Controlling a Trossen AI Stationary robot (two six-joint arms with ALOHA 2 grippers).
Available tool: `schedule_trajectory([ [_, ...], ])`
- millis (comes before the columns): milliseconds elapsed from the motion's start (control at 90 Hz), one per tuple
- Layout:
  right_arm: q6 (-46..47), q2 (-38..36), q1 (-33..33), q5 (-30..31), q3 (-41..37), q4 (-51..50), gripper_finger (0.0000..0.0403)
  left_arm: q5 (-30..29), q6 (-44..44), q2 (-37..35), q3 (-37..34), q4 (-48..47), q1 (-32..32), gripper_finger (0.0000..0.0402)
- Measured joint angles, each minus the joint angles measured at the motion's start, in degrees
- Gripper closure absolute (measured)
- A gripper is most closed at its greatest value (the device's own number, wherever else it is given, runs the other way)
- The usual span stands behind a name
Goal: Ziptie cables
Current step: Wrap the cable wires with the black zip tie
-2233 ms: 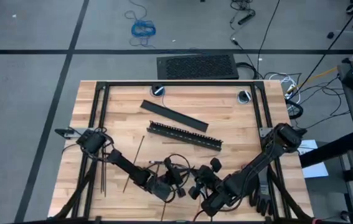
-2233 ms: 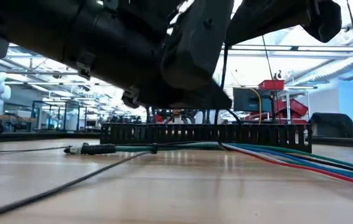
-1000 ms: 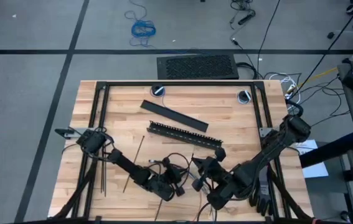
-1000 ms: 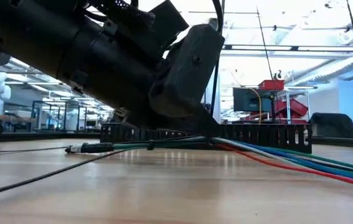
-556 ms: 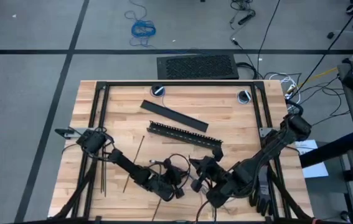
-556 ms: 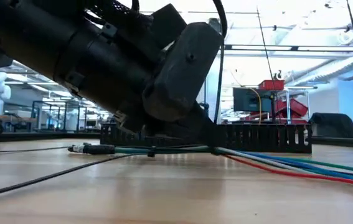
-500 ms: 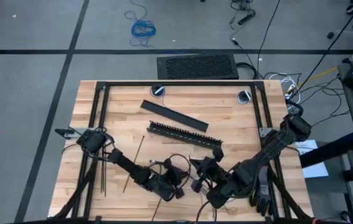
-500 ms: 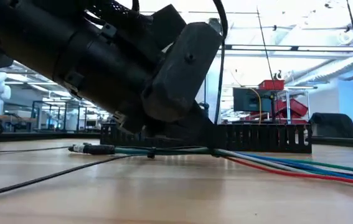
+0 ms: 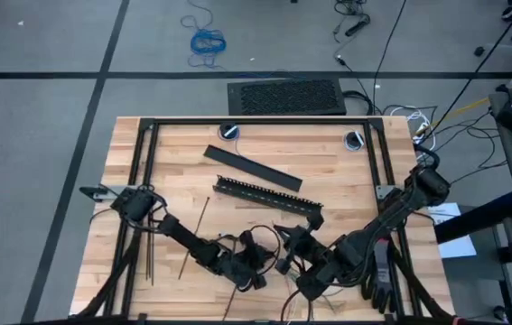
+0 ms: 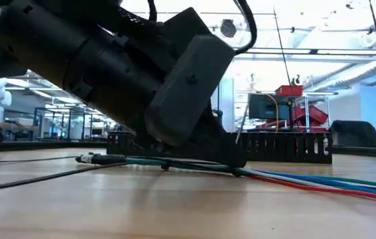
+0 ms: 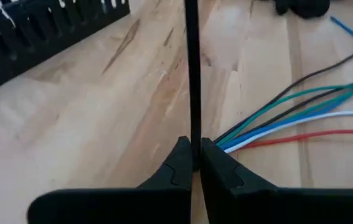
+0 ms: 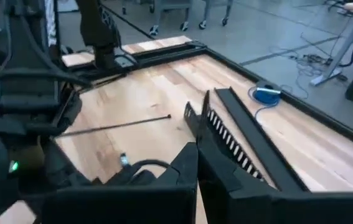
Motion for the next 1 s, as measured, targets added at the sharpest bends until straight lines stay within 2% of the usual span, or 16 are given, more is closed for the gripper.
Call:
schedule_trajectory([
  [122,6.7,3.9,2.3,-1.0,0.0,0.2,0.0403,-0.1,3.0,0.2,-0.1,1.5,0.0,0.034],
  [267,12.1,11.4,6.9,-3.6,0.0,4.8,0.0403,0.0,6.3,0.2,-0.1,1.6,-0.1,0.0285],
  [422,21.4,16.5,12.0,0.1,0.0,3.9,0.0403,3.5,6.2,0.2,-0.1,2.8,-0.1,0.0247],
  [589,27.5,18.5,15.3,4.3,-0.1,0.3,0.0397,4.4,6.0,-0.3,0.4,3.7,-0.2,0.0238],
  [733,30.8,18.9,15.8,3.7,-0.1,0.1,0.0381,4.4,6.2,-1.7,1.4,3.6,-0.2,0.0237],
  [900,34.2,19.1,14.3,2.1,-0.1,-2.0,0.0376,2.7,6.0,-6.9,1.7,3.3,-0.3,0.0238],
  [1000,34.8,19.1,12.7,2.1,-0.1,-3.6,0.0377,1.1,6.2,-9.6,1.8,-0.3,-0.5,0.0238],
])
